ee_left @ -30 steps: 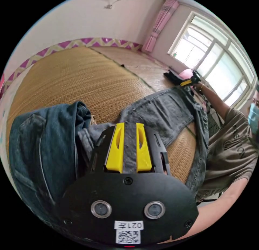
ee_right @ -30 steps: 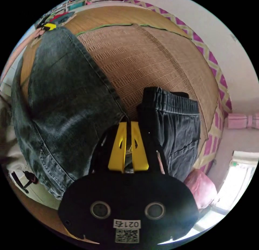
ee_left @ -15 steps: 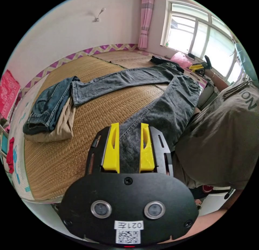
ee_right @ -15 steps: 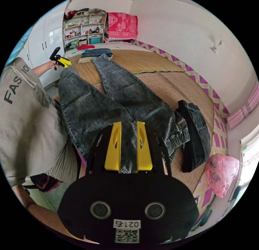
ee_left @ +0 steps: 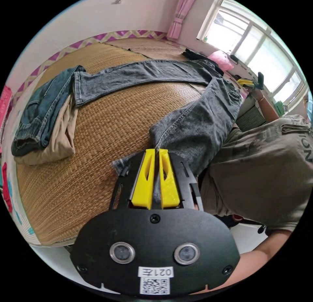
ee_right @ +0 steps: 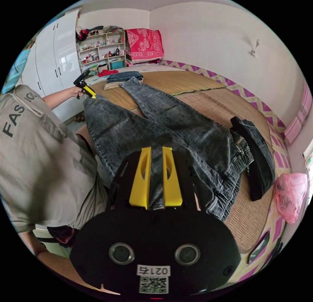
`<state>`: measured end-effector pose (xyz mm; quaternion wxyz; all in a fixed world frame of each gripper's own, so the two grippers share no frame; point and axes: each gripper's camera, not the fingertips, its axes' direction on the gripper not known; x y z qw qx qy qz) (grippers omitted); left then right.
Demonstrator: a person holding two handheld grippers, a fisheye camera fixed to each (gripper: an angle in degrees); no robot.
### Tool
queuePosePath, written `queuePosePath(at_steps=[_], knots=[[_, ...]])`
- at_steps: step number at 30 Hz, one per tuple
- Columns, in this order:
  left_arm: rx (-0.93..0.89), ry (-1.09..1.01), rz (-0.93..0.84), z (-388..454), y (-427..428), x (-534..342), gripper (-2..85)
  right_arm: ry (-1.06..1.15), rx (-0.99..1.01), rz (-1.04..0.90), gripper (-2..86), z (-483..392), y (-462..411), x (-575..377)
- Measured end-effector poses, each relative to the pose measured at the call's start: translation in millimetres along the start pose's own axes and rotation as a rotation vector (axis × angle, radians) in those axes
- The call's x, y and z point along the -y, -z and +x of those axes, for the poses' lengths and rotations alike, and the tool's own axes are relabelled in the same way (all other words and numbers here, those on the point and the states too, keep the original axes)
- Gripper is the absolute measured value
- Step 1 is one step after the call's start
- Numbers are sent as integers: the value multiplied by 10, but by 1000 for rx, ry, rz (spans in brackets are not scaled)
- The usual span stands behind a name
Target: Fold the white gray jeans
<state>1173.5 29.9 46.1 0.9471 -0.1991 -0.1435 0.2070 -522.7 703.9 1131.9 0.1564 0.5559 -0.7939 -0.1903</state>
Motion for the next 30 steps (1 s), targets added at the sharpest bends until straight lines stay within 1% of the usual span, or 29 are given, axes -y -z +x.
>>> queuePosePath(at_steps=[6, 9, 12, 14, 15, 16, 17, 21, 23, 25, 26, 27, 29, 30], knots=[[-4, -39, -36, 93, 686, 515, -2, -18, 1, 23, 55, -304, 163, -124], [-33, 7, -83, -208, 831, 906, 0, -15, -8, 40, 51, -432, 196, -69], [-62, 135, -192, -834, 441, 1234, 4, -23, -3, 46, 48, -506, 77, 43], [-135, 267, -310, -1352, -243, 1204, 11, -22, -12, 45, 48, -562, -59, 119], [-168, 291, -346, -1444, -414, 1147, 13, -27, -20, 28, 49, -598, -175, 162], [-261, 338, -284, -1616, -443, 1011, 19, -30, -16, 12, 50, -616, -234, 181], [-310, 368, -210, -1719, -376, 841, 27, -28, 2, -20, 51, -668, -334, 208], [-363, 327, -151, -1625, -211, 306, 48, -29, -27, -79, 57, -936, -509, 144], [-337, 306, -70, -1443, 38, -47, 50, -30, -39, -120, 57, -1039, -657, 95], [-298, 290, -4, -1232, 250, -294, 52, -10, -71, -275, 50, -1166, -1000, 8], [-265, 283, 43, -1063, 388, -457, 52, -17, -84, -222, 42, -1256, -969, -100], [-250, 276, 63, -967, 449, -535, 52, -50, -61, -216, 32, -1296, -935, -196], [-221, 231, 101, -563, 615, -804, 47, -111, -53, -242, 15, -1392, -877, -277], [-212, 221, 108, -463, 647, -865, 46, -104, -79, -276, 7, -1533, -855, -301]])
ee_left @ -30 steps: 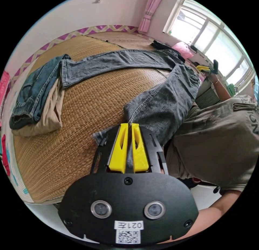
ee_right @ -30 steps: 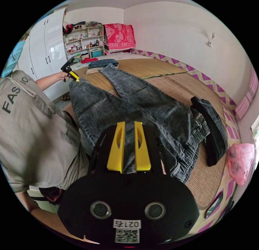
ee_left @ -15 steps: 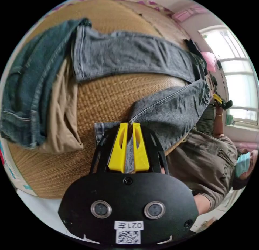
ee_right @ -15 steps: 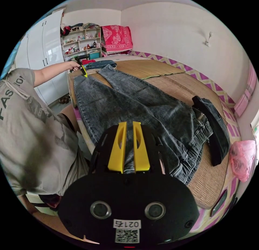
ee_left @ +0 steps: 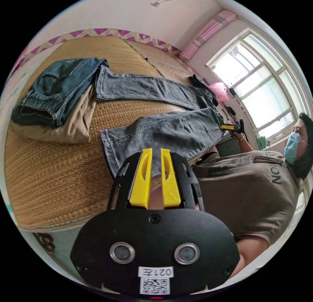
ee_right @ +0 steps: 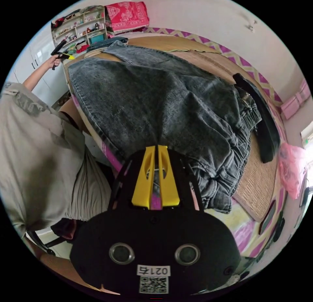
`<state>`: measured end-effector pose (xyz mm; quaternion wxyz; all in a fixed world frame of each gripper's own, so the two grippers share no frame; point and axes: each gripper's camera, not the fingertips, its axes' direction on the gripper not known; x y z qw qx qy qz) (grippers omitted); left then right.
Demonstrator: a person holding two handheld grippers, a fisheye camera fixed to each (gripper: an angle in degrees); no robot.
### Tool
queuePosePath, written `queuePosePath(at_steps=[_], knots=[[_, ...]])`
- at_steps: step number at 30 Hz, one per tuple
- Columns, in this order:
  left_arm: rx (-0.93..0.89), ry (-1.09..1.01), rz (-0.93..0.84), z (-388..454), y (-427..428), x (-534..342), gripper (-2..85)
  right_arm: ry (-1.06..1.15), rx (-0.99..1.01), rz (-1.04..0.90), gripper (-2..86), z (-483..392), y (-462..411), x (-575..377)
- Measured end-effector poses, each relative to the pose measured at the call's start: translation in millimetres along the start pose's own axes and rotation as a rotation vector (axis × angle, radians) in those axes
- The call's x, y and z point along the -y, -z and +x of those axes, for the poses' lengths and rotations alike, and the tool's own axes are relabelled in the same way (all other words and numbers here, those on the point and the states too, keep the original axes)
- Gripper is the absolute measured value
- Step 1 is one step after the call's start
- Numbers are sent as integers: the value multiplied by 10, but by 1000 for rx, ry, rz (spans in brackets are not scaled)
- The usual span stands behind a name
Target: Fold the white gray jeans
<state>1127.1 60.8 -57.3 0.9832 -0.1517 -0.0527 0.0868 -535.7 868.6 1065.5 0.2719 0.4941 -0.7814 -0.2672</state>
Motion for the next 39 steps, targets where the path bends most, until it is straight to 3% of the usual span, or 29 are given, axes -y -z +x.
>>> queuePosePath(at_steps=[6, 10, 12, 15, 18, 23, 30, 39], knots=[[87, -61, 104, 605, 89, -707, 26, -25, -42, -38, -6, -504, 39, -238], [-61, -47, 298, 717, 58, -1302, 38, -167, -29, 101, -2, -707, 248, -504], [-138, 18, 436, 710, 44, -1667, 53, -375, 34, 331, 10, -724, 560, -987], [-137, 182, 568, 694, -60, -2282, 75, -662, 89, 511, 66, -818, 752, -1714], [-145, 353, 615, 716, -208, -2805, 103, -971, 142, 522, 123, -996, 586, -2392], [-143, 623, 721, 918, -426, -3527, 111, -1223, 293, 600, 134, -1383, 41, -3058], [-219, 806, 746, 830, -590, -3911, 100, -1352, 476, 706, 134, -1657, -623, -3154], [-268, 815, 733, 807, -691, -3972, 115, -1328, 436, 664, 147, -2137, -951, -2904]])
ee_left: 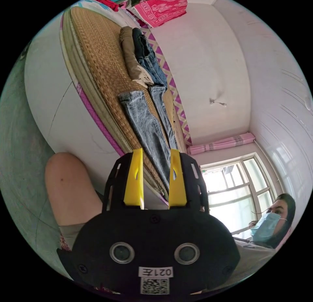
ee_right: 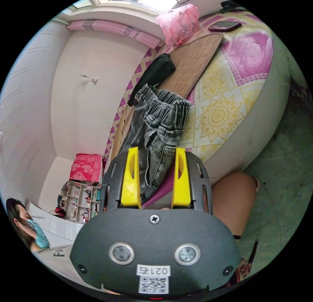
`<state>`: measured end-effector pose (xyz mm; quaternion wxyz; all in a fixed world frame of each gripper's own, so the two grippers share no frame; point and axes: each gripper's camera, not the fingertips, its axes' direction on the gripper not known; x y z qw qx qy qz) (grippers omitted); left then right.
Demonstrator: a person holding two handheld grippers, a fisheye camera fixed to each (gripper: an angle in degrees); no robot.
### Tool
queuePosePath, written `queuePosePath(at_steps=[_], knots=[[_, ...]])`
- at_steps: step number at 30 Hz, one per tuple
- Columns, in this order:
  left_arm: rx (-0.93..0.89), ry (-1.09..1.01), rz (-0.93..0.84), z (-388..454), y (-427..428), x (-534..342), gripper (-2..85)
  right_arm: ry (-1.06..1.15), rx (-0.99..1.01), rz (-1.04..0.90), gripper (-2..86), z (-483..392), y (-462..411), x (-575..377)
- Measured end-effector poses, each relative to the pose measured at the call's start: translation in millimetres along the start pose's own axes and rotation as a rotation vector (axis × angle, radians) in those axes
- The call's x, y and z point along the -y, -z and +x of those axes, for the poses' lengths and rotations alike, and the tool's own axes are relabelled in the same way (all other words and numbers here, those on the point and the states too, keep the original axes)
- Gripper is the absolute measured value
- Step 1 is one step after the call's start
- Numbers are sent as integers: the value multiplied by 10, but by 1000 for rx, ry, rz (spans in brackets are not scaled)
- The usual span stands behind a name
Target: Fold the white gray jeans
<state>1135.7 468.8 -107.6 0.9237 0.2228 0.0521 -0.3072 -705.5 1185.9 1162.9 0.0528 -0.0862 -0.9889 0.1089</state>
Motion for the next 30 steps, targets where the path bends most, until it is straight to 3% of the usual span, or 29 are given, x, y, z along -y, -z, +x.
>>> queuePosePath(at_steps=[13, 30], knots=[[166, 64, -64, 115, -281, 285, 107, -25, 44, 2, 136, 242, -369, -648], [139, 51, -57, -18, -634, 591, 93, -36, 26, -23, 113, 464, -923, -949]])
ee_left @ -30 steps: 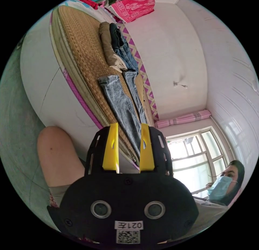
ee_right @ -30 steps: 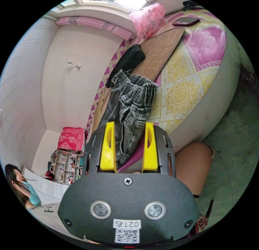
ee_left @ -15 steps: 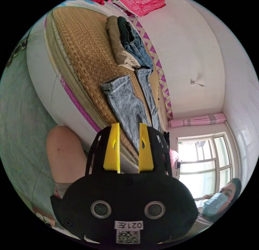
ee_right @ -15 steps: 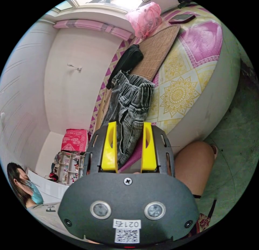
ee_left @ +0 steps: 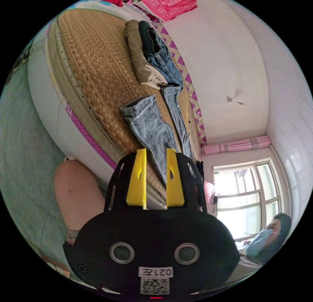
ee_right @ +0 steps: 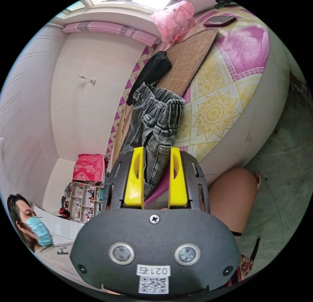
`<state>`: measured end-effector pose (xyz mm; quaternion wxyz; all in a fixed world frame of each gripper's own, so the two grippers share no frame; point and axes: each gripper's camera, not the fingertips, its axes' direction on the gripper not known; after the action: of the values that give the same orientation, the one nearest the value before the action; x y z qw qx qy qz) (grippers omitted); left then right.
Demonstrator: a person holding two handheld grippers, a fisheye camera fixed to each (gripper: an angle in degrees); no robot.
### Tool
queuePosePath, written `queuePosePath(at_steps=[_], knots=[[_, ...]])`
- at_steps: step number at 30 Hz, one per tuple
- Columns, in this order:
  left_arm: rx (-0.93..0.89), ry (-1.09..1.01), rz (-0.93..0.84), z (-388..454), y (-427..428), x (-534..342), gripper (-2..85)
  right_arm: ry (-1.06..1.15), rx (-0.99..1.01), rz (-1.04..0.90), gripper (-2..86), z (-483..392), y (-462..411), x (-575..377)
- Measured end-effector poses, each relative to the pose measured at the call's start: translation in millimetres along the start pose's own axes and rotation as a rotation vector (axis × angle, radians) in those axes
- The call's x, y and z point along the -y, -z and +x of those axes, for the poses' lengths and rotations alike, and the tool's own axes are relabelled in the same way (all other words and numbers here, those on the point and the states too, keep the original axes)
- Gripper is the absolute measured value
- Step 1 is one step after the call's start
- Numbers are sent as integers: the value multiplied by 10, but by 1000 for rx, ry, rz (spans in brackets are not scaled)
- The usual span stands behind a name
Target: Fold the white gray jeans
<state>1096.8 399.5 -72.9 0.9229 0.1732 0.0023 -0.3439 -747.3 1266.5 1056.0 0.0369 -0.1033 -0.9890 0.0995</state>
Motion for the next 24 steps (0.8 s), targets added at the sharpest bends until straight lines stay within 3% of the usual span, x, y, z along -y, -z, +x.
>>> queuePosePath(at_steps=[12, 24], knots=[[-3, -28, -18, 44, -274, 337, 115, -37, 10, -19, 69, 270, -422, 192], [9, 19, -35, -190, -520, 650, -6, -98, 124, -22, 8, 756, -516, 743]])
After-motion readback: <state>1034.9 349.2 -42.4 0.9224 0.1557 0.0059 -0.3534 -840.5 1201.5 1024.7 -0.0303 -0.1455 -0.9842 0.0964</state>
